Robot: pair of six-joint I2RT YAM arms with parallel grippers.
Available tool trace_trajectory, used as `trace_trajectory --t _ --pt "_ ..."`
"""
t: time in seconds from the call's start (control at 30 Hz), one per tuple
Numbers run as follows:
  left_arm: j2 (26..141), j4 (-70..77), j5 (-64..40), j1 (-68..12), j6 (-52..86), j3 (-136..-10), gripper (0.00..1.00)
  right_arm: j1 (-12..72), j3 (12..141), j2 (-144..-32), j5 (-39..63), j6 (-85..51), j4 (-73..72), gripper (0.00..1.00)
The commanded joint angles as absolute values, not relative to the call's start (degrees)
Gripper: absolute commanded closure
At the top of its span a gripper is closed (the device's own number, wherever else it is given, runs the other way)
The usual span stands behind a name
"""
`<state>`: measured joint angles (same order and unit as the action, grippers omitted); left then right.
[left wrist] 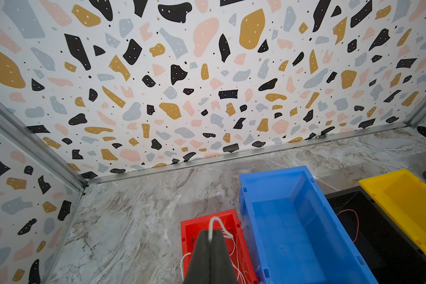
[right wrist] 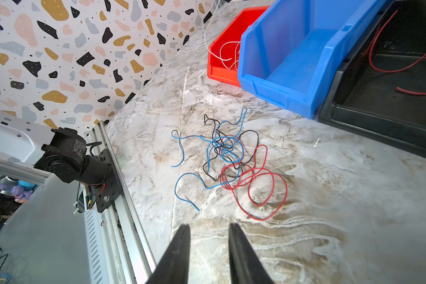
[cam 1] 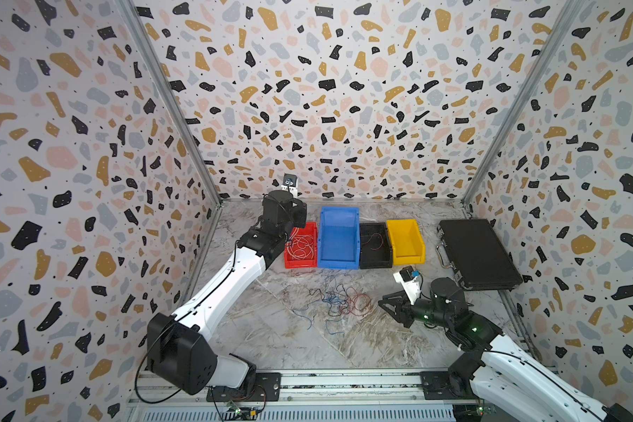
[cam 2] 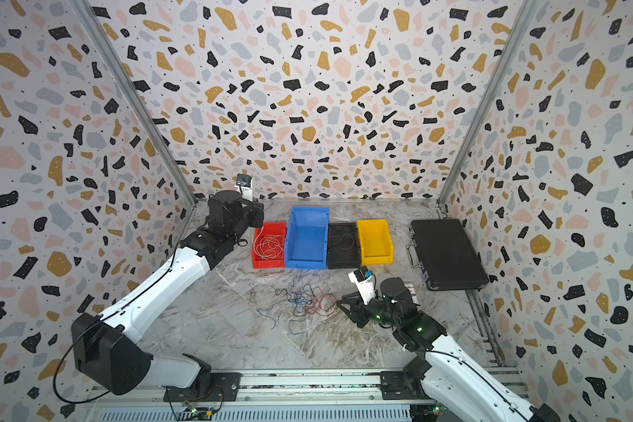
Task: Untangle and sort cables by color
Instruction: Place the cable in the bin.
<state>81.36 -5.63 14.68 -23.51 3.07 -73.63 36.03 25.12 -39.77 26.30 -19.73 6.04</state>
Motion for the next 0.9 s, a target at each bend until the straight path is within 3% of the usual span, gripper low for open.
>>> trace_trajectory --t 0.0,0.33,0.8,0.83,0.87 --pt "82.89 -0.14 12.03 -22.56 3.99 -74.39 1.0 36.27 25.05 -38.68 27.22 -20.14 7.12 0.7" --pt "92.65 1.72 14.49 -21.52 3.95 -77.55 1.0 36.3 24.52 -38.1 28.18 -21.11 6.12 0.7" --pt "102.65 11.18 6.28 -17.31 15.47 -67.94 1.0 36.34 24.51 -39.63 28.04 -21.22 5.52 0.71" --pt "103.06 11.33 6.85 -17.26 16.32 -67.18 0.96 36.3 24.52 -40.08 27.91 -21.22 5.47 0.7" --pt "103.67 10.69 6.74 -17.16 16.93 -66.87 0.79 36.3 24.67 -40.68 27.94 -21.27 5.56 0.68"
